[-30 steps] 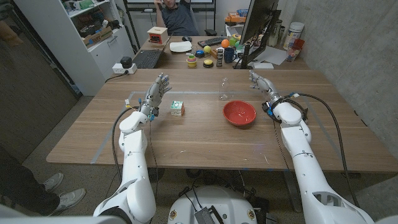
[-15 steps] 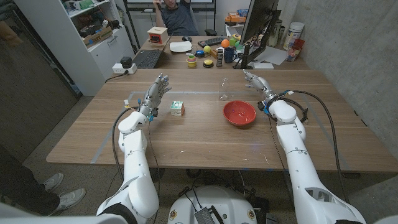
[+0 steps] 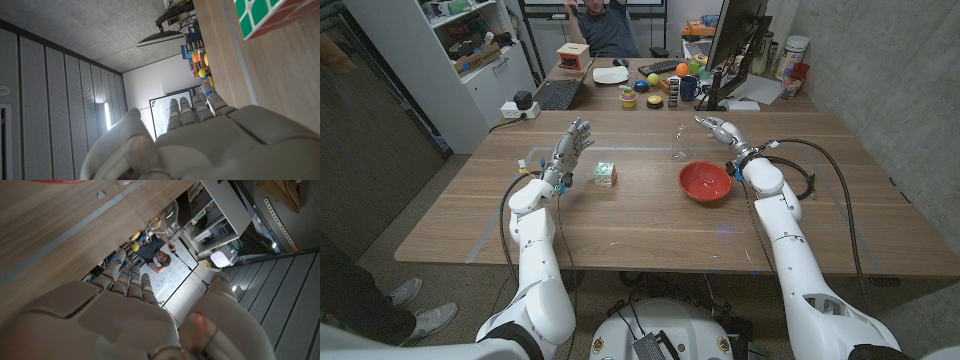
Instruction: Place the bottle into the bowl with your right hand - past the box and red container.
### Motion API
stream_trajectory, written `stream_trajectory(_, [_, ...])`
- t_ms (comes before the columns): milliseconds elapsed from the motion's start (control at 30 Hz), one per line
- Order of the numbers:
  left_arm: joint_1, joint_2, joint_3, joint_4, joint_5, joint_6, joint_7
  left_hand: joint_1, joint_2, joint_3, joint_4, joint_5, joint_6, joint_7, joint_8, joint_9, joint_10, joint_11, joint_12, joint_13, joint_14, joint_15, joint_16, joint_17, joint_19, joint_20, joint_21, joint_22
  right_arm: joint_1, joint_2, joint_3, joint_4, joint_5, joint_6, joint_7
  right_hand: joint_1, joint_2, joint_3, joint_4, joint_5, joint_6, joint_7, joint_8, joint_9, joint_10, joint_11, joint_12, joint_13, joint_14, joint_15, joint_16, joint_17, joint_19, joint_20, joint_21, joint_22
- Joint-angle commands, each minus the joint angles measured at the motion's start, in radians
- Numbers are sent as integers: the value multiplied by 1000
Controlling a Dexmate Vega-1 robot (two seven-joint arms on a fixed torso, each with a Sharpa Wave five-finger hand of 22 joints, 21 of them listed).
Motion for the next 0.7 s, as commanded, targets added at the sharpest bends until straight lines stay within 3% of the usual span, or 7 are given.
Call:
stream_trajectory(33, [-15,6,-15,22,-3,-10,-15,-8,-2,-4,2,-2,4,1,-7,6,3,3,-1,5,4,-36,-2,6,1,-35,-2,5,26,3,-31,6,-86,-23,12,22,3,1,-11,8,-10,32,8,5,-15,1,-2,4,-12,4,-3,1,-2,4,-9,1])
stream_trajectory(233, [-25,11,-22,39,-4,-18,-16,-11,-3,-7,3,-3,4,2,-10,6,1,7,-1,5,5,-36,-2,6,2,-33,-4,5,42,-17,-66,-6,-147,-62,65,72,-7,-24,-34,32,-83,22,-3,8,-93,-24,-11,5,-50,12,-2,1,-5,8,-46,2])
stream_trajectory(500, [-36,19,-29,63,-8,-25,-26,-14,-3,-10,5,-4,3,2,-13,6,1,6,-2,5,4,-35,-3,6,1,-32,-7,5,46,-14,-91,-11,-212,-82,39,103,-17,-49,-46,53,-129,21,-2,9,-143,-25,-12,6,-81,0,-2,2,-9,-14,-72,2])
stream_trajectory(567, [-40,21,-31,69,-9,-28,-28,-15,-4,-10,5,-4,4,2,-14,6,1,8,-2,5,4,-36,-3,6,1,-31,-8,5,40,-17,-106,-14,-253,-73,-8,131,-13,-57,-53,65,-148,5,-1,9,-167,-38,-12,6,-85,-10,1,2,-5,-29,-82,2])
stream_trajectory(700, [-44,24,-34,78,-11,-33,-32,-16,-4,-12,5,-5,4,3,-16,6,0,8,-2,5,5,-34,-3,6,2,-31,-9,6,42,-8,-110,-13,-271,-91,-8,207,0,-61,-62,97,-185,-14,4,11,-205,-61,-9,7,-92,-42,4,1,22,-68,-97,3])
